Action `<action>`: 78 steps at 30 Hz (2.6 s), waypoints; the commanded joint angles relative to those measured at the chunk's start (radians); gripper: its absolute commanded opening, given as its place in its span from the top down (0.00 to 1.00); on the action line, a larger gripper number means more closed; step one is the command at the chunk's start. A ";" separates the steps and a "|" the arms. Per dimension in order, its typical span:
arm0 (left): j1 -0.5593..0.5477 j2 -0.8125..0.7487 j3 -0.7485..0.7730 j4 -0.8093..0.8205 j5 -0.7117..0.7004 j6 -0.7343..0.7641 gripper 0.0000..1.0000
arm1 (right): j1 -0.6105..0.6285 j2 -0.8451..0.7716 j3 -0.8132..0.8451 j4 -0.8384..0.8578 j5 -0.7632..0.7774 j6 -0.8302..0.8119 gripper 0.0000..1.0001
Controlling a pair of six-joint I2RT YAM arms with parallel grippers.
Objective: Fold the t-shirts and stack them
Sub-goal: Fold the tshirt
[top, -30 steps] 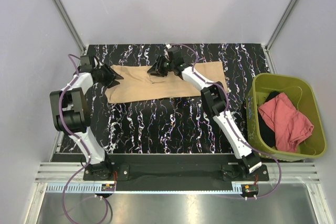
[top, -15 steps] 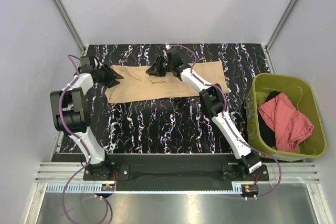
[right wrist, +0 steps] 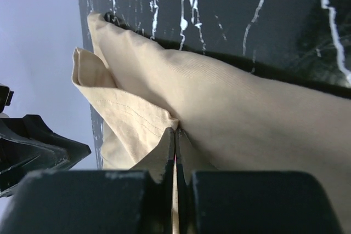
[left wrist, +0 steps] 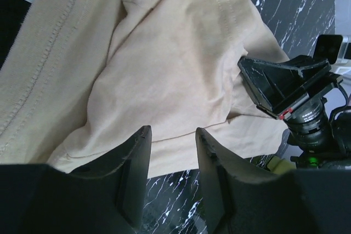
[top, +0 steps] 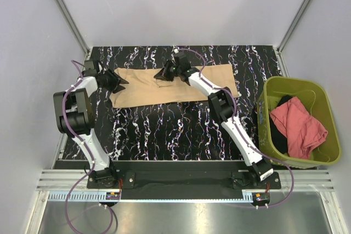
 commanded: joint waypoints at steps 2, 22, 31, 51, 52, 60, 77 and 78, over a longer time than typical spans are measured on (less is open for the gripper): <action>0.006 0.025 0.060 0.041 0.016 -0.028 0.58 | 0.002 -0.122 -0.037 0.035 0.025 -0.041 1.00; 0.015 0.055 0.074 0.047 0.010 -0.037 0.58 | -0.012 -0.214 -0.124 0.022 0.091 -0.084 1.00; 0.021 0.052 0.071 0.047 0.004 -0.037 0.58 | -0.017 -0.234 -0.172 0.005 0.134 -0.103 0.95; 0.015 -0.123 -0.061 -0.109 -0.152 0.014 0.57 | -0.119 -0.395 -0.096 -0.546 0.218 -0.297 0.41; 0.012 -0.131 -0.074 -0.114 -0.154 0.006 0.57 | -0.131 -0.417 -0.116 -0.575 0.220 -0.310 0.40; -0.022 -0.090 -0.085 -0.128 -0.171 -0.072 0.67 | -0.222 -0.679 -0.535 -0.667 0.269 -0.457 0.61; -0.023 0.130 0.103 -0.217 -0.249 -0.014 0.71 | -0.306 -0.708 -0.840 -0.610 0.375 -0.574 1.00; -0.023 0.136 0.109 -0.220 -0.257 -0.011 0.71 | -0.306 -0.710 -0.854 -0.606 0.370 -0.574 1.00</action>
